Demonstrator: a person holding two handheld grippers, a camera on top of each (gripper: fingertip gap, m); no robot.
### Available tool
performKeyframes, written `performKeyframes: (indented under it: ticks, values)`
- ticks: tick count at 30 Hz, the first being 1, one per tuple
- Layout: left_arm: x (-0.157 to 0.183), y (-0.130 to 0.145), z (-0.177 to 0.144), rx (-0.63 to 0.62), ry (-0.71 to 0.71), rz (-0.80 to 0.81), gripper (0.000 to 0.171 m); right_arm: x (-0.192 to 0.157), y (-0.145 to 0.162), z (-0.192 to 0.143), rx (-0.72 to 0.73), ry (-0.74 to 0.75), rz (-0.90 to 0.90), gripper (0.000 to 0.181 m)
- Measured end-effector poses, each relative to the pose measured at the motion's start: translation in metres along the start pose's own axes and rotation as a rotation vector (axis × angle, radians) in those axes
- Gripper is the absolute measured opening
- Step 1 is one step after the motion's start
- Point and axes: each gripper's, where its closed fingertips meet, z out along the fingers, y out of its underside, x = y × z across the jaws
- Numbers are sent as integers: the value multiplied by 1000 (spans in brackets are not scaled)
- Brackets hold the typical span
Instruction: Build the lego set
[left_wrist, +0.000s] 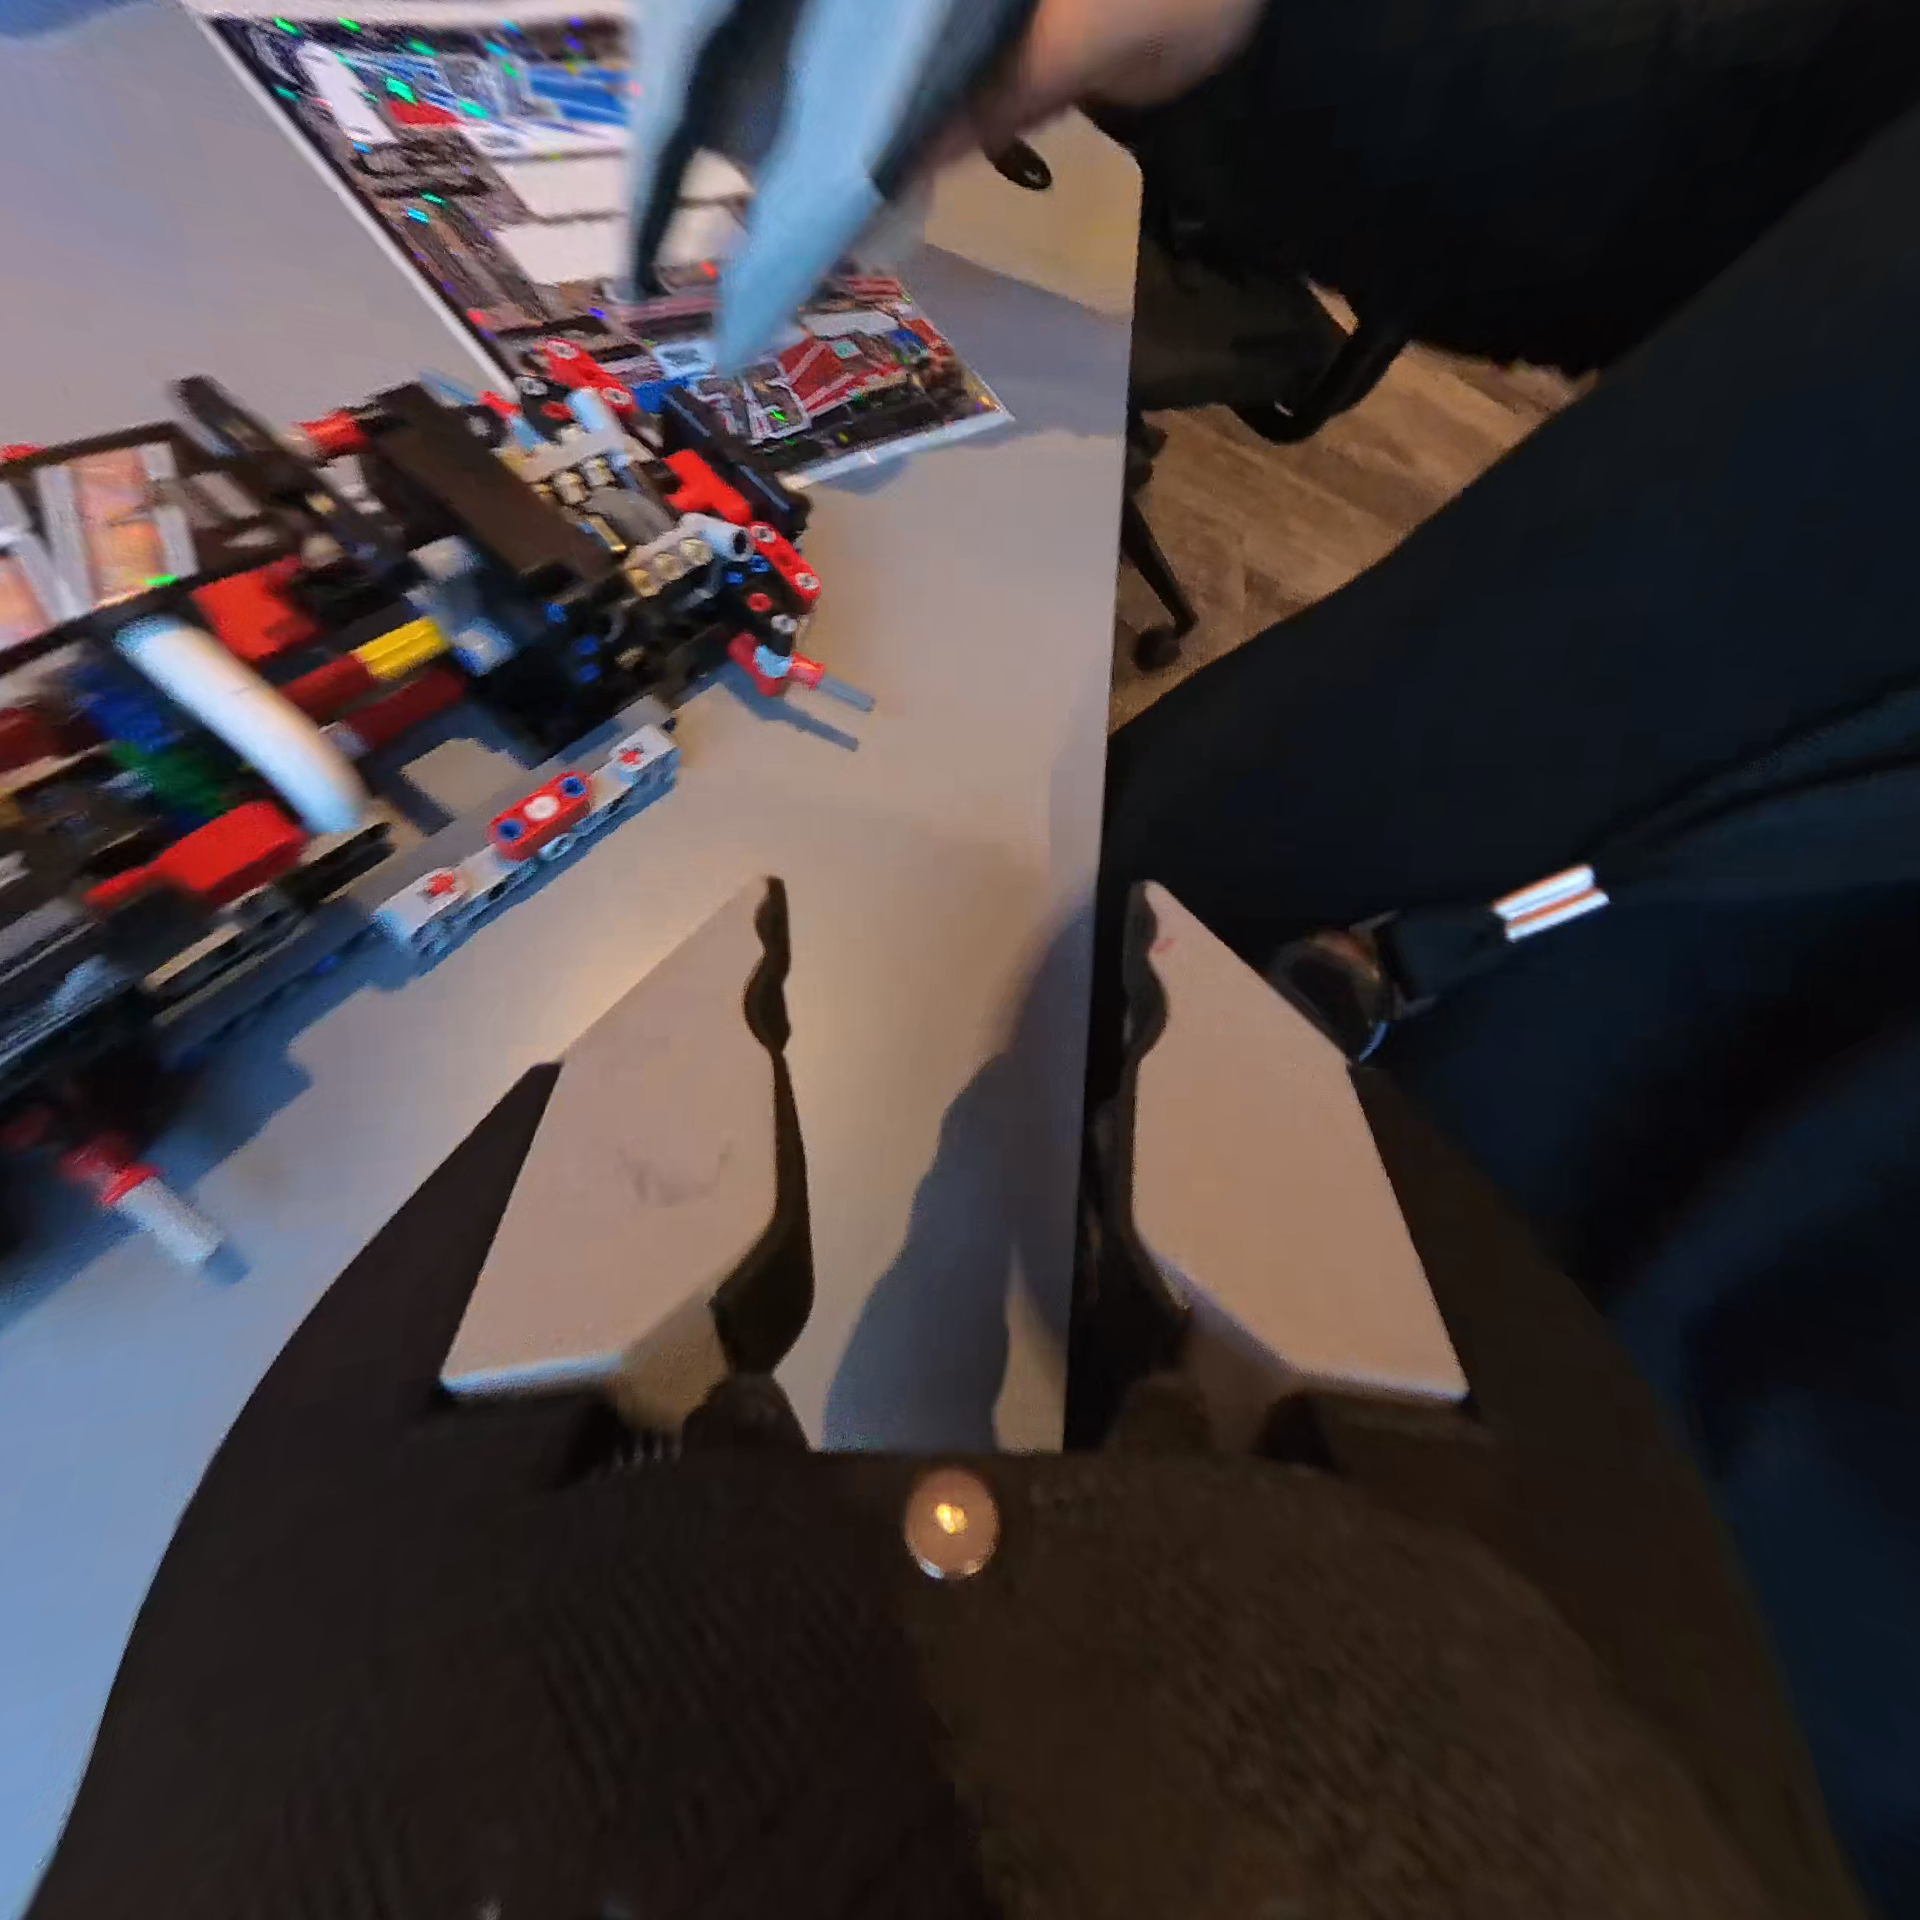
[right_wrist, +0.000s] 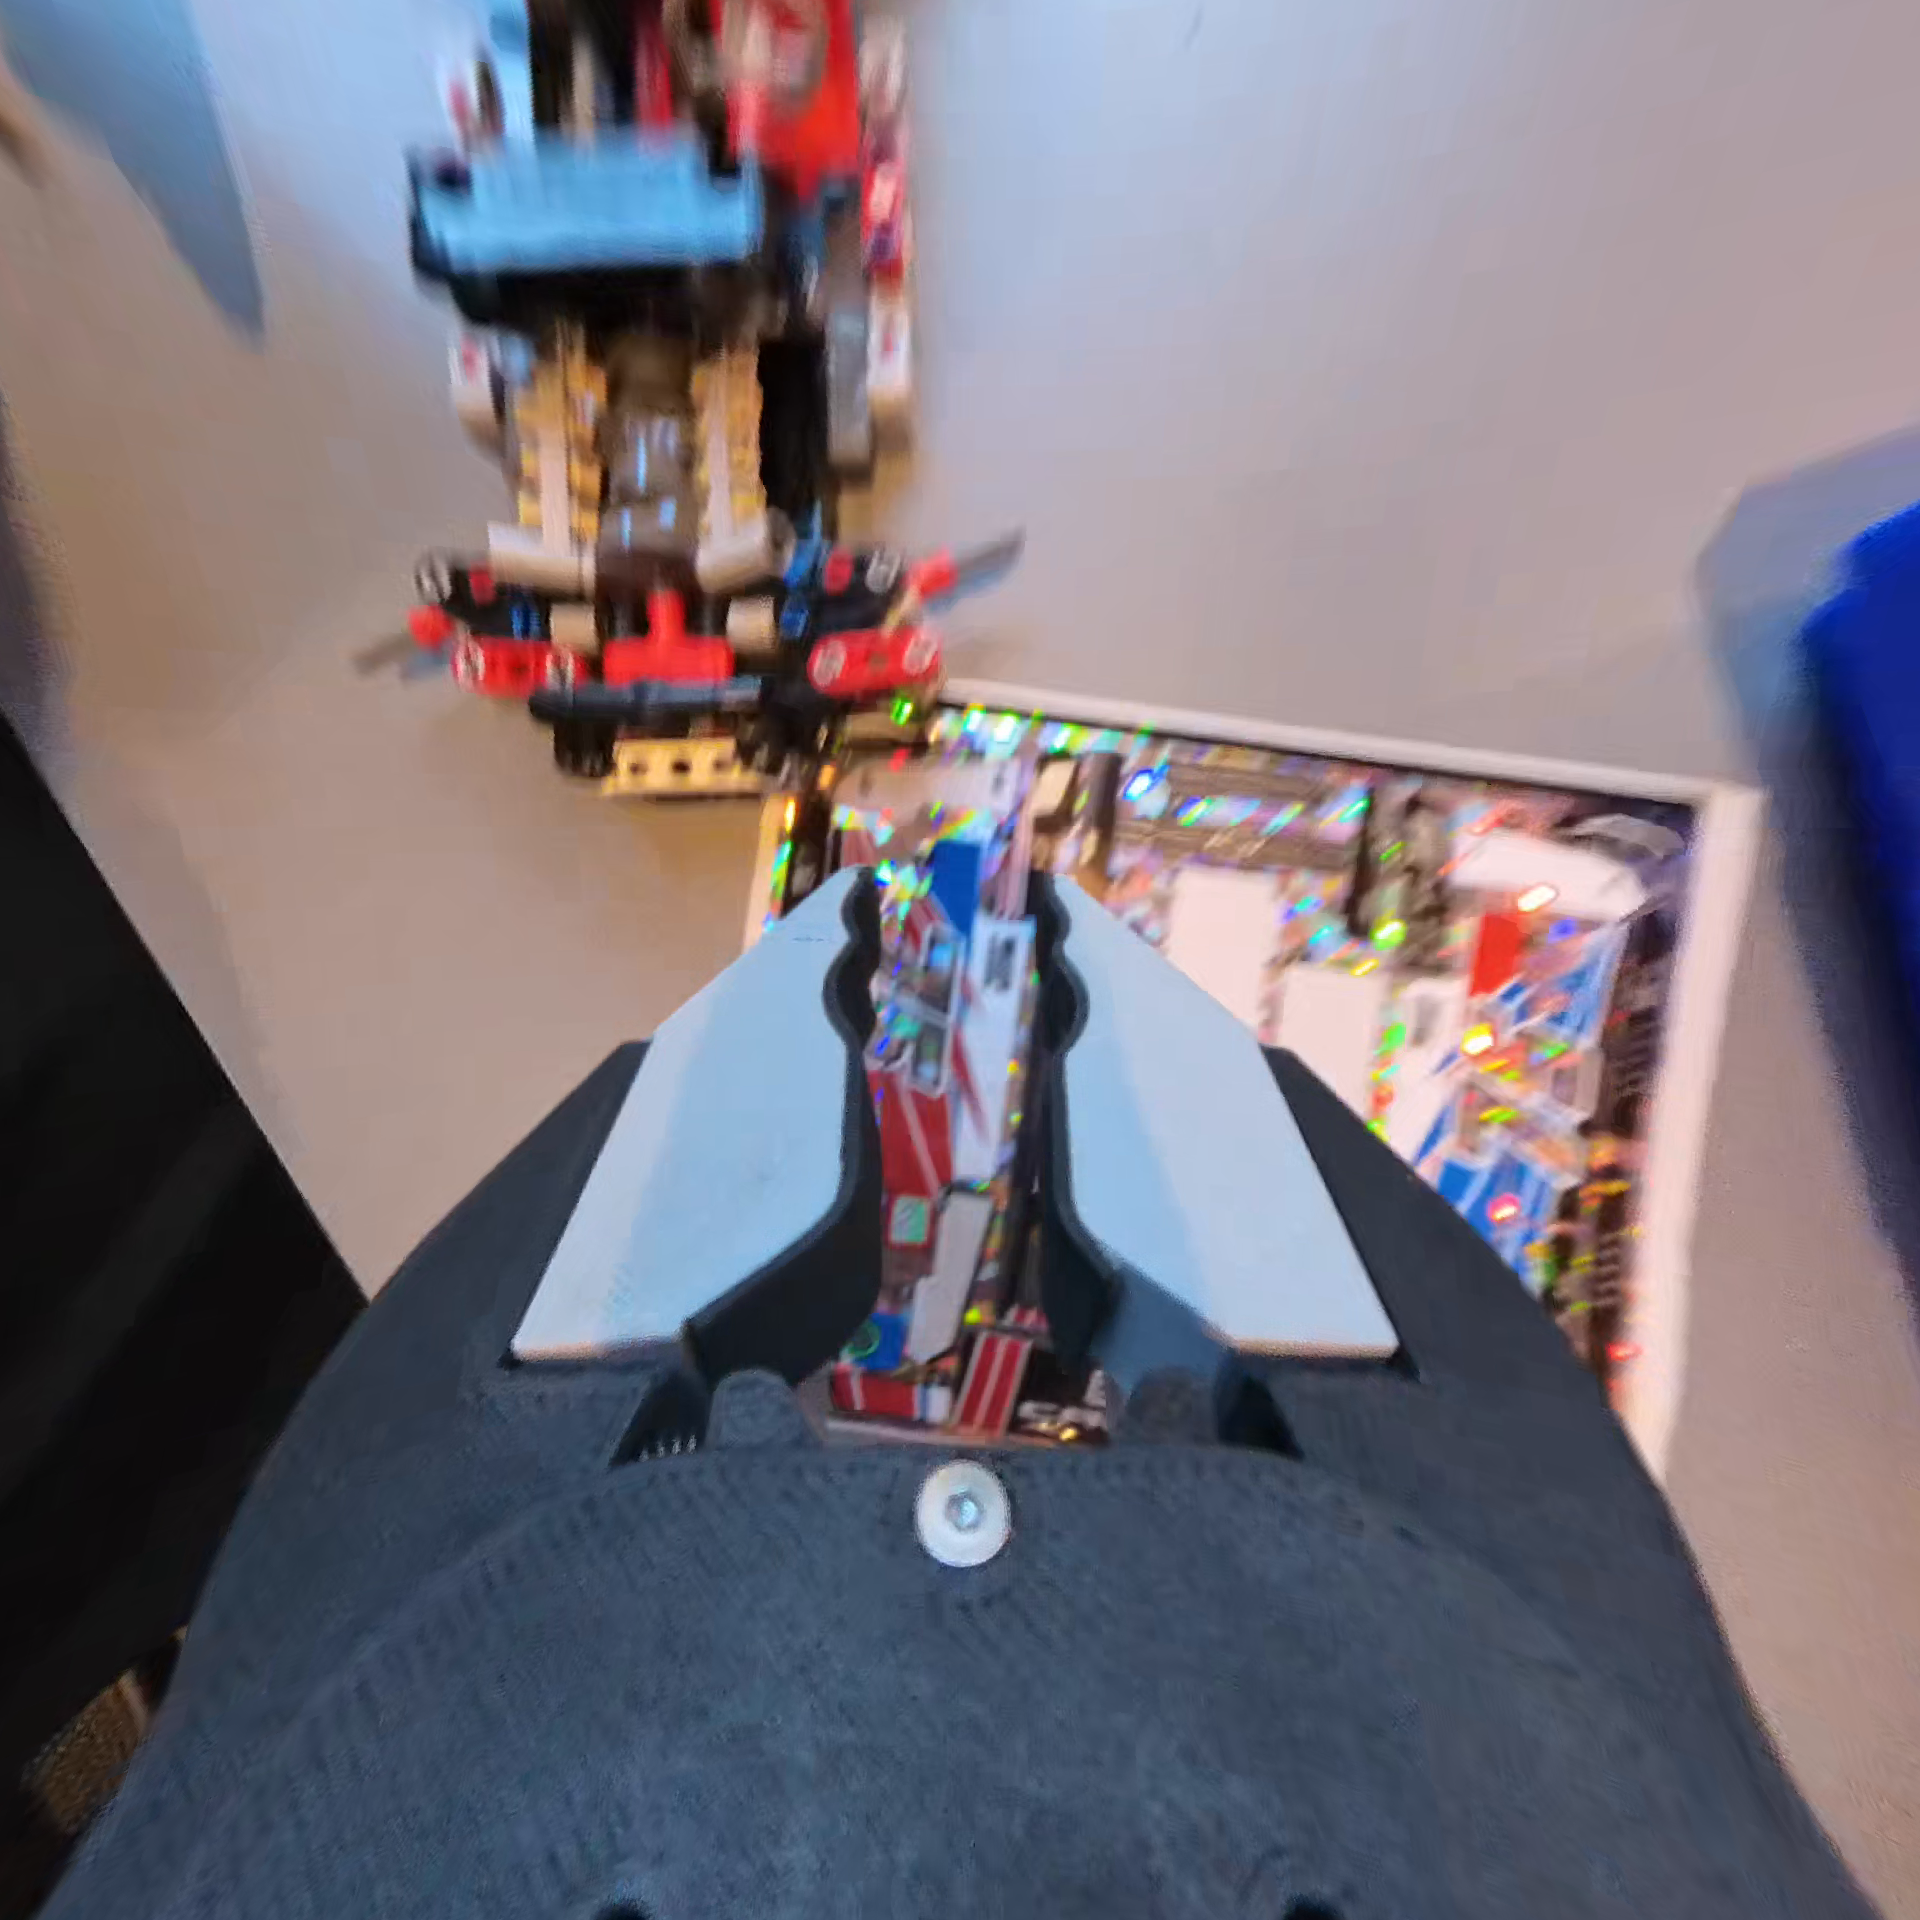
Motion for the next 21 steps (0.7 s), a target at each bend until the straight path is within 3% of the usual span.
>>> performKeyframes:
  ticks: [5,11,14,16,19,21]
  values:
    - [-28,5,-33,33,-72,-61,61,1,29,-5,1,39,36,20]
    - [-75,15,-81,40,-287,-93,63,20,70,-29,-27,29,-51,7]
    - [-98,24,-103,28,-379,-137,64,34,82,-39,-88,28,-47,25]
    - [-109,36,-113,-16,-439,-157,65,33,64,-45,-34,34,-68,30]
    - [-125,56,-124,-94,-540,-159,63,18,9,-50,139,12,-121,34]
    - [-137,68,-129,-154,-591,-148,59,0,-32,-45,247,-54,-148,52]
